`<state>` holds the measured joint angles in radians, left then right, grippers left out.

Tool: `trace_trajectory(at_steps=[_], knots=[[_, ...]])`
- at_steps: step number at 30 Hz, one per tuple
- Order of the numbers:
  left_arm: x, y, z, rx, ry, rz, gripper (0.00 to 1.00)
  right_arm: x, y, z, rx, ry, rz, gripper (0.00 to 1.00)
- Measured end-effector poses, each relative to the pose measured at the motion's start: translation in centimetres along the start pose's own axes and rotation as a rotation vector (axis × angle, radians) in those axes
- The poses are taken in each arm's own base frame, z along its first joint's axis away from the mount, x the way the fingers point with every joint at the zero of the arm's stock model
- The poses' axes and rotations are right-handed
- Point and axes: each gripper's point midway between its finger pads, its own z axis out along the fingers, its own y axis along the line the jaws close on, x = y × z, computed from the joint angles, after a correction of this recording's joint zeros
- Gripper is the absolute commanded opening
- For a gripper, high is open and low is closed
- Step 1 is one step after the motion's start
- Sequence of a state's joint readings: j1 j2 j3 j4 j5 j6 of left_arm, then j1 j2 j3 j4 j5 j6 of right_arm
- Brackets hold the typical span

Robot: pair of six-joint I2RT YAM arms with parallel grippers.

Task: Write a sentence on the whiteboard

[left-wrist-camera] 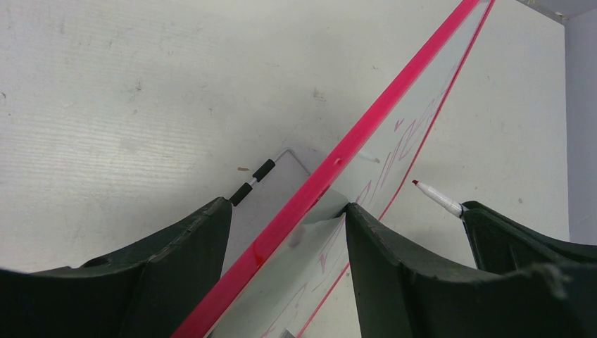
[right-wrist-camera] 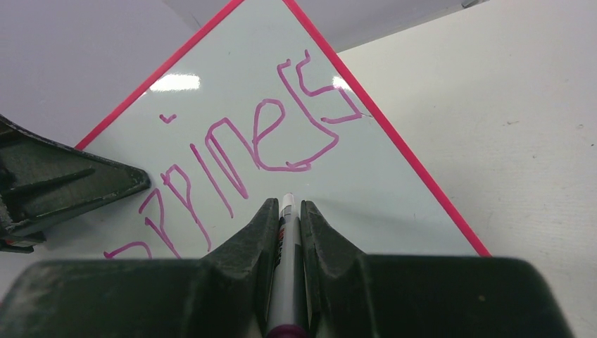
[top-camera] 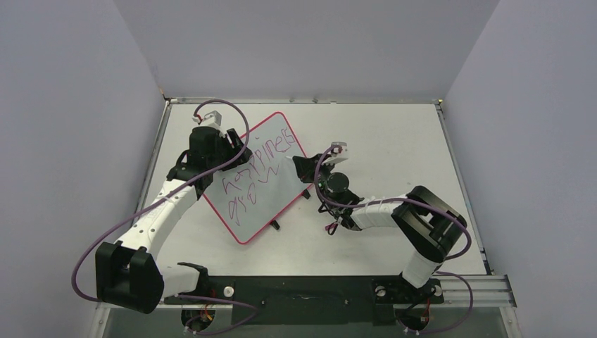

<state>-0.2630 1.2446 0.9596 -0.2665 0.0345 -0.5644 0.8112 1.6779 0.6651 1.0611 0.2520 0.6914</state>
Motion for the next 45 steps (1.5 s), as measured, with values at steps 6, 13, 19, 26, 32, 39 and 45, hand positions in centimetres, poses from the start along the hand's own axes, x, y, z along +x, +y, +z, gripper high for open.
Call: trace_trajectory(at_steps=[6, 13, 19, 26, 32, 39, 45], knots=[[0.0, 0.0, 0.0, 0.000, 0.000, 0.000, 0.46, 0.7, 0.1, 0.6, -0.008, 0.018, 0.008, 0.00], [0.0, 0.1, 0.0, -0.004, -0.001, -0.004, 0.46, 1.5, 0.0, 1.4, -0.008, 0.035, 0.018, 0.00], [0.0, 0.1, 0.0, -0.007, -0.002, -0.009, 0.46, 1.5, 0.4, 1.7, -0.024, 0.038, 0.028, 0.00], [0.0, 0.1, 0.0, -0.007, -0.002, -0.009, 0.46, 1.6, 0.6, 1.7, -0.037, 0.049, 0.044, 0.00], [0.0, 0.1, 0.0, -0.007, -0.002, -0.009, 0.46, 1.8, 0.9, 1.6, -0.053, 0.063, 0.055, 0.00], [0.0, 0.2, 0.0, -0.008, -0.002, -0.010, 0.46, 2.3, 0.6, 1.1, -0.051, 0.080, 0.048, 0.00], [0.0, 0.2, 0.0, -0.008, -0.003, -0.010, 0.46, 2.9, -0.4, 0.1, -0.022, 0.113, 0.026, 0.00]])
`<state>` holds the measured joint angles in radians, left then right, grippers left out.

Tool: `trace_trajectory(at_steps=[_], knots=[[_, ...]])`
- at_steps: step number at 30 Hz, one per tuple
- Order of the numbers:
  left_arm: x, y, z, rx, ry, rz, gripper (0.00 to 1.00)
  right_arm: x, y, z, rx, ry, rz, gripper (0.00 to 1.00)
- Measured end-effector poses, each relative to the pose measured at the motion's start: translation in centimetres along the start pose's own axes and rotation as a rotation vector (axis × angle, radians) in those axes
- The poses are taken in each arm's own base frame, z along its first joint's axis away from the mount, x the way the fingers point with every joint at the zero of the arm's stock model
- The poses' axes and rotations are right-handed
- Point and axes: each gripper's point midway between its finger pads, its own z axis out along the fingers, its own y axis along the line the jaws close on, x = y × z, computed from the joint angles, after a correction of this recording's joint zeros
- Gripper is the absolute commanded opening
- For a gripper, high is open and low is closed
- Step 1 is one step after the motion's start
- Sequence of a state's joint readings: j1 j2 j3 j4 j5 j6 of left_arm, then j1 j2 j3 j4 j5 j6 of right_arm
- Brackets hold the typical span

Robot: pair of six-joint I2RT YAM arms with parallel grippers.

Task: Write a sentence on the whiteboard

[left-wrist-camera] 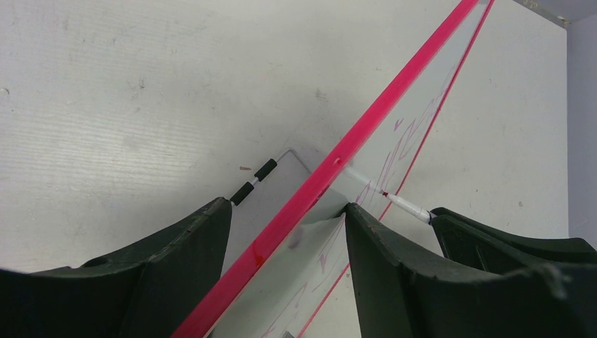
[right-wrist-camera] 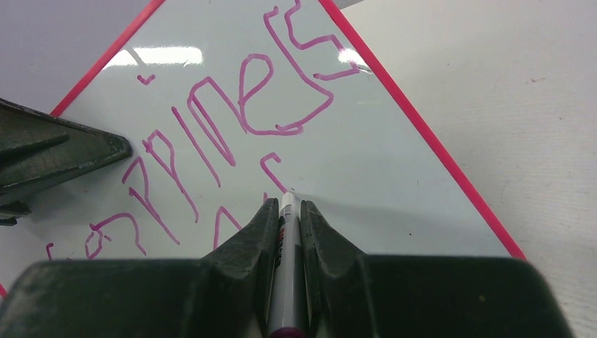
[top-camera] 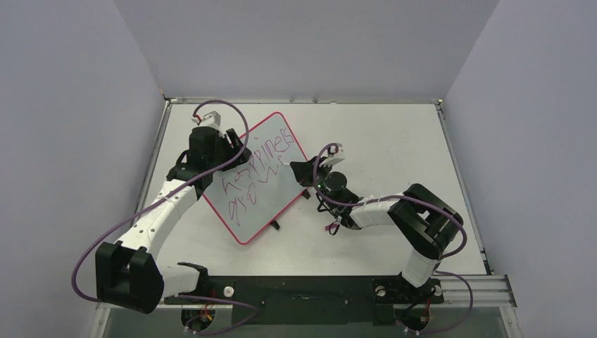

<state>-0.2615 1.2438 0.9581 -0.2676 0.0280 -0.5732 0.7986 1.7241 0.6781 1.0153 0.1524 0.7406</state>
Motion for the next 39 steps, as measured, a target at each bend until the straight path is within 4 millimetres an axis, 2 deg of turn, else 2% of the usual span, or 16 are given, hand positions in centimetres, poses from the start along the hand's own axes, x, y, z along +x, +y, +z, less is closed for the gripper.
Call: trace_trajectory(at_steps=[11, 20, 31, 39], knots=[[0.0, 0.0, 0.0, -0.001, 0.000, 0.000, 0.46, -0.2, -1.2, -0.2, 0.035, 0.011, -0.006, 0.00], [0.0, 0.0, 0.0, -0.001, 0.000, -0.001, 0.46, 0.4, -1.7, -0.9, 0.047, 0.032, -0.015, 0.00], [0.0, 0.1, 0.0, -0.003, -0.001, -0.002, 0.46, 1.9, -0.1, -1.6, 0.022, 0.076, -0.055, 0.00], [-0.1, 0.0, -0.1, -0.001, -0.002, 0.002, 0.46, 1.9, 1.1, -1.5, 0.009, 0.092, -0.083, 0.00]])
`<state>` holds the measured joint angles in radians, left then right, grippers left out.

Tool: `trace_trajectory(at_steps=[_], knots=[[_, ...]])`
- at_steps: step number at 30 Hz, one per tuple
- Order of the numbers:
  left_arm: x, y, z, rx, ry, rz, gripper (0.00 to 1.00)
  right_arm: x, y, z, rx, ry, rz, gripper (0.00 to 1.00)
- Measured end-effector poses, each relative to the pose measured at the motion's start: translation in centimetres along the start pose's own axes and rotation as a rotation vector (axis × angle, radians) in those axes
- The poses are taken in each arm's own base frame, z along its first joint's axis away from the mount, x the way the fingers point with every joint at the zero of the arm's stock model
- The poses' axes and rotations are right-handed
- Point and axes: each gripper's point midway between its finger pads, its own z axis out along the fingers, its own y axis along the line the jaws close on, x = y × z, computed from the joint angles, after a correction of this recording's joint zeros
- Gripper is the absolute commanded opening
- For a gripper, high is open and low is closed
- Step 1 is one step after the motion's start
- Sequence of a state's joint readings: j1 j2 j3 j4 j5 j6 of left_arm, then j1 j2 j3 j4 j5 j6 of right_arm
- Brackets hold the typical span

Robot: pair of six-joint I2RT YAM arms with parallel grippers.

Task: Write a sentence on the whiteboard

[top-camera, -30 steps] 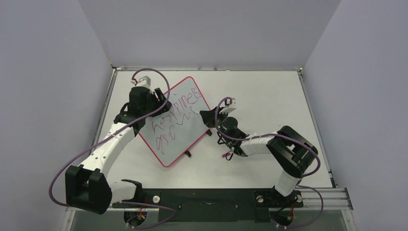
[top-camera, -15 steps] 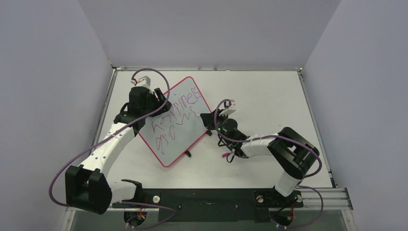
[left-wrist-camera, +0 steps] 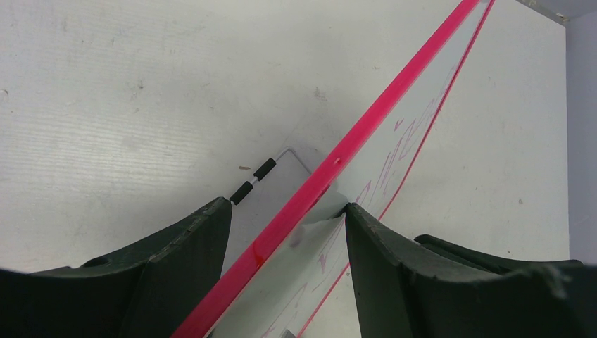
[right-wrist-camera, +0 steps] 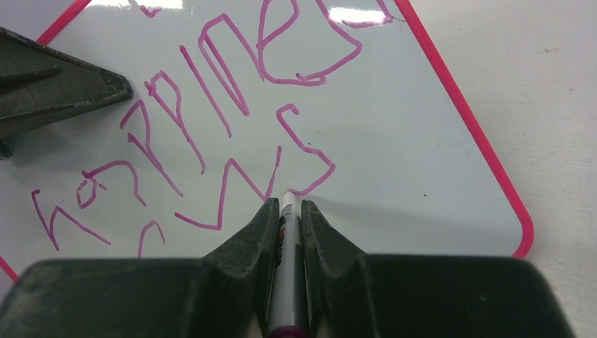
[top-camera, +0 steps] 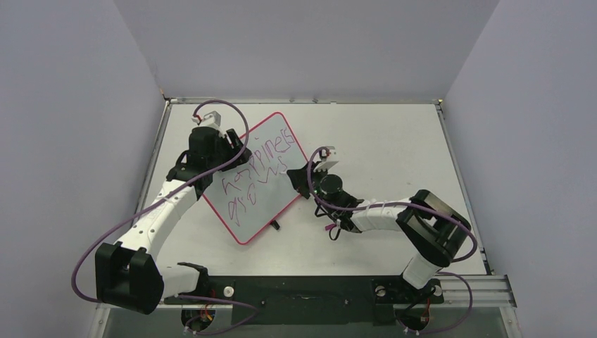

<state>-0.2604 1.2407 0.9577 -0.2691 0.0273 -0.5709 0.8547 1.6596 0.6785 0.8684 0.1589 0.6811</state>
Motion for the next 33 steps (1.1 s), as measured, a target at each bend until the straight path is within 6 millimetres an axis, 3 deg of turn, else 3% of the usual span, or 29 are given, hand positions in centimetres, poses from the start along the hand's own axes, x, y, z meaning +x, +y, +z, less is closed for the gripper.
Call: trace_trajectory(at_steps=[5, 11, 14, 23, 33], knots=[[0.0, -0.1, -0.1, 0.007, 0.001, 0.008, 0.46, -0.5, 0.7, -1.1, -0.004, 0.021, -0.027, 0.00], [0.0, -0.1, -0.1, 0.007, 0.001, 0.008, 0.46, -3.2, 3.8, -3.6, -0.070, -0.027, -0.047, 0.00], [0.0, -0.1, -0.1, 0.005, 0.000, 0.007, 0.46, -3.5, 5.2, -4.4, -0.103, -0.037, -0.063, 0.00], [0.1, 0.3, 0.0, -0.017, 0.001, -0.018, 0.46, -0.2, 4.8, -5.5, -0.127, 0.031, -0.126, 0.00], [0.3, 1.2, 1.2, -0.035, 0.026, -0.087, 0.46, 3.3, 5.0, -4.9, -0.202, 0.104, -0.157, 0.00]])
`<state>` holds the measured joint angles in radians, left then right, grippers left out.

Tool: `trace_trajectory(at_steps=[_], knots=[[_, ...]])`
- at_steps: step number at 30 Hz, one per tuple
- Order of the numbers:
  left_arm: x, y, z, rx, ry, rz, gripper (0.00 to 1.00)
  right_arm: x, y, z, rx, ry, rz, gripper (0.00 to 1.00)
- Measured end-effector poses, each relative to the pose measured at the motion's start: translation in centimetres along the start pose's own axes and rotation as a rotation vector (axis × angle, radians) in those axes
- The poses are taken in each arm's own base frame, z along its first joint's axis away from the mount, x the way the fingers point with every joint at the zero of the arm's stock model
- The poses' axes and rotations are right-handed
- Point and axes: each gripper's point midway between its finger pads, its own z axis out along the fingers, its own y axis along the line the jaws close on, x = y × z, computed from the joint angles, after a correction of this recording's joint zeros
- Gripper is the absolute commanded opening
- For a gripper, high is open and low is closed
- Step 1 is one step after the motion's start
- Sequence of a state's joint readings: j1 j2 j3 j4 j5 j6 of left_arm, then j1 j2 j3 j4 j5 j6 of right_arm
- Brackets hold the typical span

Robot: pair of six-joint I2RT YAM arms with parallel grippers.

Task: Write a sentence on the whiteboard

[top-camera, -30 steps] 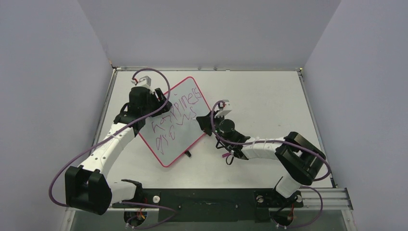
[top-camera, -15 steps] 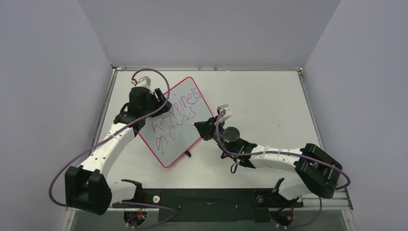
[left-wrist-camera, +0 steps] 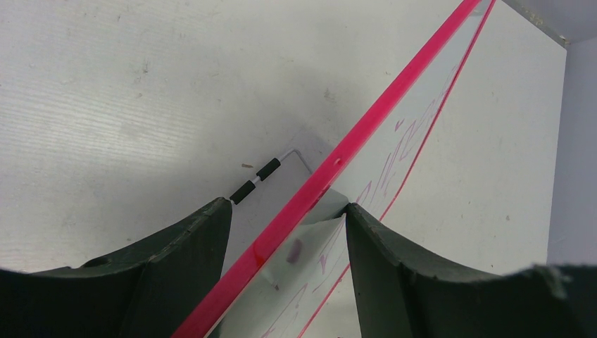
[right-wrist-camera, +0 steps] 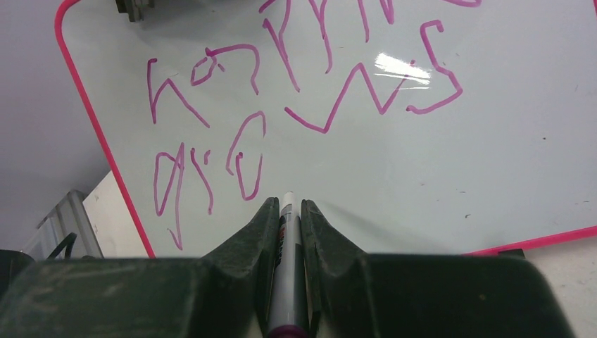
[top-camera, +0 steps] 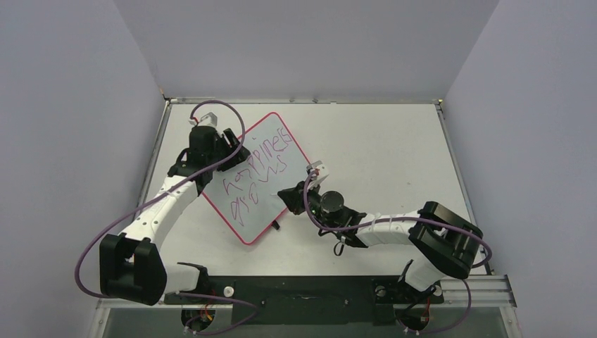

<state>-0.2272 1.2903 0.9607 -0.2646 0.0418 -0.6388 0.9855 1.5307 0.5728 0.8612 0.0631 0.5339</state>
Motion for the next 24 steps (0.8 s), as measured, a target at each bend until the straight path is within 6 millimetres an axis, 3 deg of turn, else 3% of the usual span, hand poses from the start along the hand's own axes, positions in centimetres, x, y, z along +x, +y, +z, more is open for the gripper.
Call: trace_trajectory(at_steps=[14, 24], knots=[[0.0, 0.2, 0.1, -0.003, 0.002, -0.013, 0.46, 1.9, 3.1, 1.2, -0.088, 0.045, -0.028, 0.00], [-0.2, 0.3, 0.1, -0.004, 0.002, -0.017, 0.46, 3.3, 3.6, 2.1, -0.097, 0.074, -0.035, 0.00]])
